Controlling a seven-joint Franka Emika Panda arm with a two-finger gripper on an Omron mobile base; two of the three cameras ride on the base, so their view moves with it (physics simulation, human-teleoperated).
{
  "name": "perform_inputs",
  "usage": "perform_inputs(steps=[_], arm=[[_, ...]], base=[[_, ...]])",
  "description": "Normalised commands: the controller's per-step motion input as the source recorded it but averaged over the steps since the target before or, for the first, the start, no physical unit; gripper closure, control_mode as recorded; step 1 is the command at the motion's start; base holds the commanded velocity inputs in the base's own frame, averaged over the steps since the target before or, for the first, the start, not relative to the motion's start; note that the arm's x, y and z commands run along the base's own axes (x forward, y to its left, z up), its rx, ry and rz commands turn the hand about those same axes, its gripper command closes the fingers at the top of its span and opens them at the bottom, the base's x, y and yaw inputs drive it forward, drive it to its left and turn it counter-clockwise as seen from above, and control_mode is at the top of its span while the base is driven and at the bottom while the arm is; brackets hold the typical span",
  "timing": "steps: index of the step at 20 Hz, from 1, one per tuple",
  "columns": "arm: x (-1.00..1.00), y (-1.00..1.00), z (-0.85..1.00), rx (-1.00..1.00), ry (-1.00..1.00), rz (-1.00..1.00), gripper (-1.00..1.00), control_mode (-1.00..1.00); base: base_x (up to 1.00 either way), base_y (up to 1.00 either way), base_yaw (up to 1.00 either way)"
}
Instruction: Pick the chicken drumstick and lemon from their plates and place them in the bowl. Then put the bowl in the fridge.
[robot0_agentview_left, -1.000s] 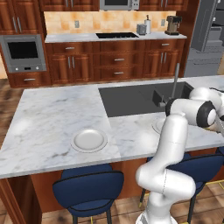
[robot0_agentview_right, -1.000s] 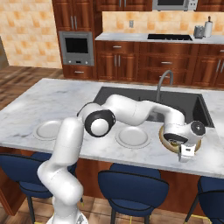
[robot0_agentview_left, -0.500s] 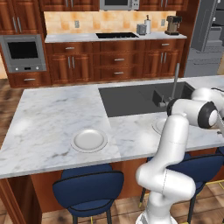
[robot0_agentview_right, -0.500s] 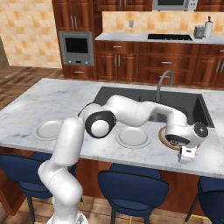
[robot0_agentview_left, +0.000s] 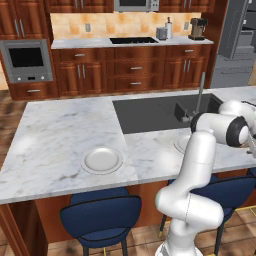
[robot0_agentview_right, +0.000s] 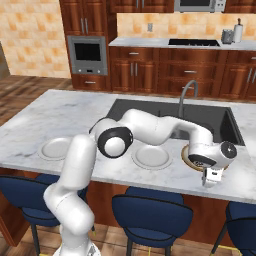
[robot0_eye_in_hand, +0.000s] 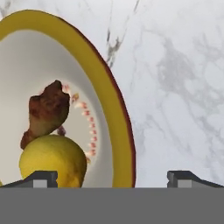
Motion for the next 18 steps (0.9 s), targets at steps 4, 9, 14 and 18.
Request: perform_inputs(steps=[4, 9, 14, 18], arm=[[0.29, 0.12, -0.04, 0.00, -0.01, 0.00, -1.00, -1.00], [0.13, 0.02, -0.10, 0.00, 0.00, 0.00, -1.00, -1.00], [0.01, -0.10, -0.08, 0.00, 0.00, -0.03, -1.00, -1.00], [0.02, -0.13, -0.06, 0.00, 0.00, -0.08, -1.00, -1.00]], base=[[0.00, 0.00, 0.00], [0.00, 0.00, 0.00], [0.00, 0.00, 0.00], [0.00, 0.00, 0.00]])
